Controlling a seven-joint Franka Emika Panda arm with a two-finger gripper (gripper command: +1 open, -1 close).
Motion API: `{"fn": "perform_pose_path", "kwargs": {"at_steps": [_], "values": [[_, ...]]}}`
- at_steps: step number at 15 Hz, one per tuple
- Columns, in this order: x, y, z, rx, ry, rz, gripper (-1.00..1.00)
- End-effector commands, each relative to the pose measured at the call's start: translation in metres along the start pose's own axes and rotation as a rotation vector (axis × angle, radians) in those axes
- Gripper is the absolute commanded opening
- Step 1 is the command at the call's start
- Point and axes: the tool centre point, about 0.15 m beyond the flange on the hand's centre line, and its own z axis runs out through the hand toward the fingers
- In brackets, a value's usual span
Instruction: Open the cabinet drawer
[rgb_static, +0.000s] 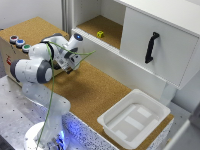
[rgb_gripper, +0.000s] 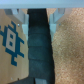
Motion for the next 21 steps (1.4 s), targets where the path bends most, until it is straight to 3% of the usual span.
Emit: {"fn": "perform_pose_path", "kwargs": {"at_steps": [1,21], "values": [[0.007,0.052,0.03,0.007,0.005,0.027,-1.0],[0.007,0.101,0.004,-0.066,0.021,0.111,-1.0]]}}
